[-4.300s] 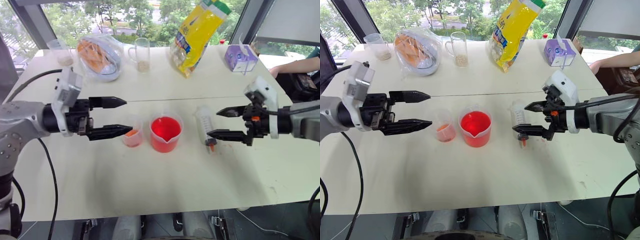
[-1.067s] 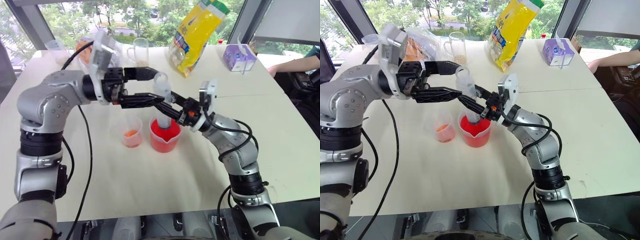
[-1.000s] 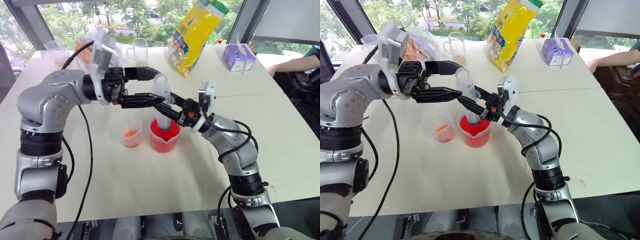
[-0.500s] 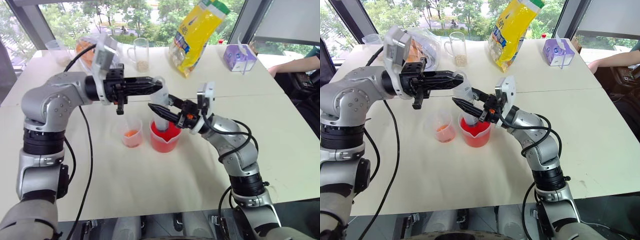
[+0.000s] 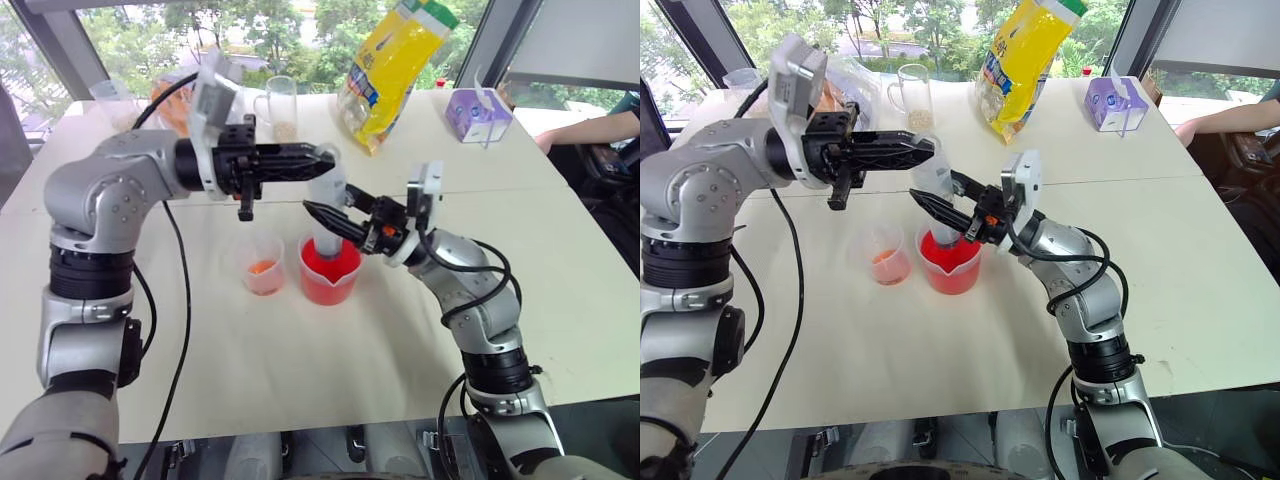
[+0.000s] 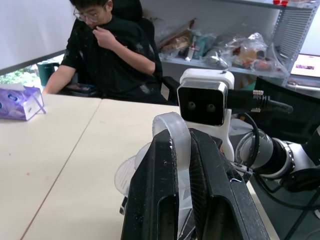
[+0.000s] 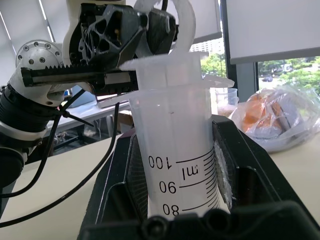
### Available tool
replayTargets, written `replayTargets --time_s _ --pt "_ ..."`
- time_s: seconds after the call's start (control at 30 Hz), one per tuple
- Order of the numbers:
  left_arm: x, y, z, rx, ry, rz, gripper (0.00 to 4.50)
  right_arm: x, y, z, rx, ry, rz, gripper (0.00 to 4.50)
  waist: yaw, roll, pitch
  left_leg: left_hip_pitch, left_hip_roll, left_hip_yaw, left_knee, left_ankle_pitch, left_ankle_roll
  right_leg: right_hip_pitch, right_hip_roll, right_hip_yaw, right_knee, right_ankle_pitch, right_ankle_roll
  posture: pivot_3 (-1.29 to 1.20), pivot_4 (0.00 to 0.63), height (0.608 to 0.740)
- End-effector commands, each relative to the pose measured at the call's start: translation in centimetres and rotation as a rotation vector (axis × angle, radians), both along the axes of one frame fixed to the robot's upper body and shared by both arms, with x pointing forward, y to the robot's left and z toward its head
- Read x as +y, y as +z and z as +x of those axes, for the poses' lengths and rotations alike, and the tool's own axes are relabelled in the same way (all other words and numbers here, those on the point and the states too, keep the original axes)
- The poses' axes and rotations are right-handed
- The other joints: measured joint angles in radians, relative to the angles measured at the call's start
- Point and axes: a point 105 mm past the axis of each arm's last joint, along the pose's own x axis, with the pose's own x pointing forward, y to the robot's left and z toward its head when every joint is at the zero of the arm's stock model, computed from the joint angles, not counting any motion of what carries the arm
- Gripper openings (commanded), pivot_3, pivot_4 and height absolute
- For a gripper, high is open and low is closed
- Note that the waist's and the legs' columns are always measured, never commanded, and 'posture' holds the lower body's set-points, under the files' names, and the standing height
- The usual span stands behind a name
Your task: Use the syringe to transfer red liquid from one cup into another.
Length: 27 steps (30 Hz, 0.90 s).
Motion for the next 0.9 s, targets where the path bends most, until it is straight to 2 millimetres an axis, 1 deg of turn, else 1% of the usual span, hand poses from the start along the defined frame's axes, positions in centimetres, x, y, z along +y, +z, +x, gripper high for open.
replayTargets --time_s 0.03,0.17,0.5,0.67,0.9 --pt "0.2 3.9 -1.4 -0.158 -0.040 -0.065 0.07 0.1 -2.2 0.3 0.092 0.001 -0.044 1.39 0.000 0.000 0.000 0.000 0.000 0.000 0.000 0.000 0.000 0.000 0.000 0.000 0.000 0.000 0.000 0.00 0.150 0.740" --pt "0.4 4.3 -1.2 -0.171 -0.032 -0.071 0.07 0.0 -2.6 0.3 0.105 0.003 -0.049 1.39 0.000 0.000 0.000 0.000 0.000 0.000 0.000 0.000 0.000 0.000 0.000 0.000 0.000 0.000 0.000 0.00 0.150 0.740" --pt "0.5 4.4 -1.0 -0.180 -0.026 -0.068 0.07 0.0 -2.6 0.3 0.107 0.001 -0.051 1.39 0.000 0.000 0.000 0.000 0.000 0.000 0.000 0.000 0.000 0.000 0.000 0.000 0.000 0.000 0.000 0.00 0.150 0.740" --pt "0.6 4.6 -1.0 -0.171 -0.024 -0.082 0.07 0.0 -2.2 0.4 0.098 -0.001 -0.044 1.39 0.000 0.000 0.000 0.000 0.000 0.000 0.000 0.000 0.000 0.000 0.000 0.000 0.000 0.000 0.000 0.00 0.150 0.740" --pt "0.7 4.4 -1.0 -0.146 -0.020 -0.076 0.07 -0.2 -1.0 0.4 0.065 -0.007 -0.027 1.39 0.000 0.000 0.000 0.000 0.000 0.000 0.000 0.000 0.000 0.000 0.000 0.000 0.000 0.000 0.000 0.00 0.150 0.740"
